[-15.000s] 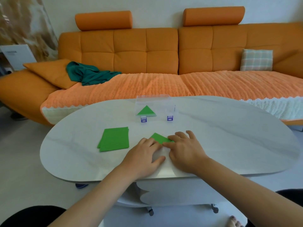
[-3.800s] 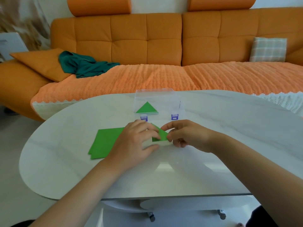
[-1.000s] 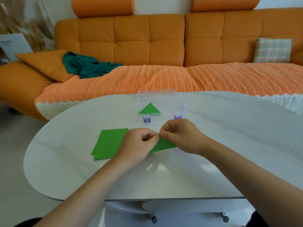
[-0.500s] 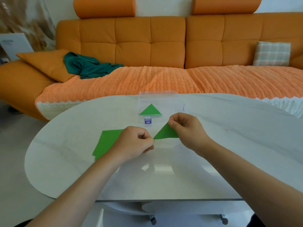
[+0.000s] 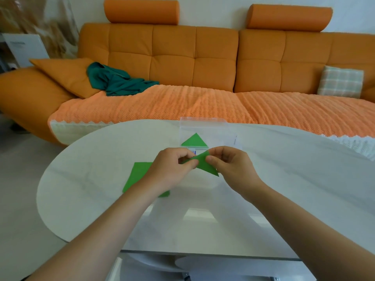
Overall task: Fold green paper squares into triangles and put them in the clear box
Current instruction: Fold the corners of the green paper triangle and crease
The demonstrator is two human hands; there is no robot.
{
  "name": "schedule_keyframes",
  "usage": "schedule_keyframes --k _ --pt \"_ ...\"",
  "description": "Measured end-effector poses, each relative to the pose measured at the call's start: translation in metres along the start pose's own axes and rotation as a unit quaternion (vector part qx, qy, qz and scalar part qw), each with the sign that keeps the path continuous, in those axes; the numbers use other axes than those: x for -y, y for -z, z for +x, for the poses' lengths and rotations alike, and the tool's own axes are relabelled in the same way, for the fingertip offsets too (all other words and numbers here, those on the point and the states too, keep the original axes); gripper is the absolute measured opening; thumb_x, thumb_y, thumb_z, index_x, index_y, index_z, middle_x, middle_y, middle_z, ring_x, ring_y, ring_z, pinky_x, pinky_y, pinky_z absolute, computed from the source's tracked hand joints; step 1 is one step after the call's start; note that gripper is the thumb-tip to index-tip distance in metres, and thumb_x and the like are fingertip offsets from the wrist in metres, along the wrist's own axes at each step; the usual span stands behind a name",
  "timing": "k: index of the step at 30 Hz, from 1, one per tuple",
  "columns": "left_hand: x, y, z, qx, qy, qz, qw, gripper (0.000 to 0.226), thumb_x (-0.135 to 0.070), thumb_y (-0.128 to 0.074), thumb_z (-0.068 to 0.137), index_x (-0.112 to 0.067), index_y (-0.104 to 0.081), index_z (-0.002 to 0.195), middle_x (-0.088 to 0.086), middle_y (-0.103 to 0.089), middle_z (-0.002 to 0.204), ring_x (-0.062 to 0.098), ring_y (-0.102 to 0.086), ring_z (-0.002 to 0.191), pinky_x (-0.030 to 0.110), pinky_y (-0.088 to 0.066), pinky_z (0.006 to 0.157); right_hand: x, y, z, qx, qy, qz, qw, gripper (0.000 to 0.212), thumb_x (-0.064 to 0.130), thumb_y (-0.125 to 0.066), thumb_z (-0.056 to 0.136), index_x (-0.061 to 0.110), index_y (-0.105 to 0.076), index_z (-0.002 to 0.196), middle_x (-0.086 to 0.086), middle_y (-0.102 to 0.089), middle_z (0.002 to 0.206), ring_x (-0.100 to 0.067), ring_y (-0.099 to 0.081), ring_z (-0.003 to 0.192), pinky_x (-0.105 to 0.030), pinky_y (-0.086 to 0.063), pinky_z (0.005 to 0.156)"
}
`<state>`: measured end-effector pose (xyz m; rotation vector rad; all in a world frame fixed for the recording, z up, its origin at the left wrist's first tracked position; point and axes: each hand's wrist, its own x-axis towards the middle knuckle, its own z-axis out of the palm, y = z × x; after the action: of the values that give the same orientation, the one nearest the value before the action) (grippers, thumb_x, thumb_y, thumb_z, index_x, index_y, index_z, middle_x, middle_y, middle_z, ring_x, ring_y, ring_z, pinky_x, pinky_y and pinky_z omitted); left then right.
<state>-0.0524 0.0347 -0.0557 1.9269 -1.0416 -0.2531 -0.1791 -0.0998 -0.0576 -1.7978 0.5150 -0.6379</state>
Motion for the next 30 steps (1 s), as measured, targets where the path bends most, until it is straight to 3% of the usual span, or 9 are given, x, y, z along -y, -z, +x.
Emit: schedule_keyframes --k 2,4,7,9,13,16,23,30 --pt "0.001 0.007 0.006 -0.015 0.002 -0.004 1.0 0.015 -0.025 -0.073 0.084 -0.031 -0.071 0.07 -0.014 -0.063 0.063 -0.001 -0.051 0.057 0.018 -0.039 0.06 -0.003 0.001 0.007 -0.003 0.002 -0.064 0.998 0.001 0.016 -0.074 0.086 0.017 -0.075 0.085 -0.006 -0.073 0.077 -0.007 -0.058 0.062 -0.016 -0.046 0.059" --pt "0.004 0.014 0.012 -0.016 0.006 0.004 1.0 0.013 -0.027 -0.075 0.083 -0.031 -0.073 0.071 -0.017 -0.064 0.062 -0.005 -0.053 0.058 0.011 -0.037 0.058 -0.003 0.002 0.018 -0.001 0.011 -0.134 0.991 0.004 0.02 -0.076 0.084 0.02 -0.074 0.081 0.003 -0.067 0.066 -0.003 -0.05 0.053 -0.013 -0.04 0.052" --pt "0.011 0.024 0.022 -0.021 0.005 0.069 0.997 0.023 -0.03 -0.07 0.088 -0.028 -0.071 0.065 -0.016 -0.06 0.054 -0.002 -0.05 0.048 0.013 -0.035 0.049 0.004 0.003 0.045 -0.011 0.03 -0.199 0.979 0.007 0.023 -0.075 0.084 0.025 -0.073 0.078 0.013 -0.062 0.064 -0.001 -0.049 0.05 -0.013 -0.038 0.052" --pt "0.019 0.03 0.029 -0.055 0.015 0.104 0.993 0.023 -0.029 -0.066 0.091 -0.022 -0.072 0.07 -0.013 -0.063 0.06 -0.001 -0.053 0.051 0.013 -0.034 0.048 0.009 0.003 0.067 -0.031 0.044 -0.224 0.973 0.008 0.023 -0.074 0.085 0.028 -0.071 0.08 0.015 -0.063 0.069 -0.002 -0.052 0.055 -0.017 -0.041 0.056" --pt "0.035 0.032 0.041 -0.096 0.044 0.098 0.99 0.016 -0.026 -0.062 0.094 -0.019 -0.073 0.104 -0.007 -0.071 0.096 0.011 -0.064 0.088 0.02 -0.047 0.074 0.01 0.005 0.106 -0.016 0.031 -0.258 0.965 0.002 0.022 -0.072 0.089 0.022 -0.071 0.087 0.012 -0.062 0.072 0.0 -0.053 0.052 -0.017 -0.037 0.052" --pt "0.041 0.023 0.047 -0.052 0.075 0.072 0.993 0.04 -0.032 -0.061 0.095 -0.017 -0.059 0.131 -0.001 -0.062 0.125 0.016 -0.059 0.108 0.03 -0.047 0.095 0.003 0.004 0.123 0.036 0.003 -0.302 0.953 0.003 0.022 -0.074 0.087 0.021 -0.073 0.09 0.009 -0.066 0.078 -0.006 -0.057 0.067 -0.018 -0.041 0.058" --pt "0.043 0.011 0.051 -0.003 0.091 0.09 0.992 0.037 -0.032 -0.059 0.096 -0.011 -0.058 0.127 0.001 -0.059 0.131 0.019 -0.057 0.112 0.032 -0.046 0.095 -0.013 -0.006 0.14 0.074 -0.031 -0.365 0.927 0.007 0.028 -0.08 0.08 0.026 -0.077 0.086 0.008 -0.073 0.086 -0.011 -0.066 0.082 -0.03 -0.056 0.078" --pt "0.04 0.008 0.05 0.012 0.085 0.1 0.991 0.039 -0.034 -0.056 0.097 -0.013 -0.057 0.129 0.001 -0.058 0.131 0.019 -0.055 0.114 0.032 -0.045 0.094 -0.015 -0.013 0.139 0.026 -0.032 -0.448 0.893 0.01 0.04 -0.076 0.078 0.03 -0.075 0.08 0.015 -0.069 0.078 -0.009 -0.064 0.076 -0.031 -0.056 0.068"
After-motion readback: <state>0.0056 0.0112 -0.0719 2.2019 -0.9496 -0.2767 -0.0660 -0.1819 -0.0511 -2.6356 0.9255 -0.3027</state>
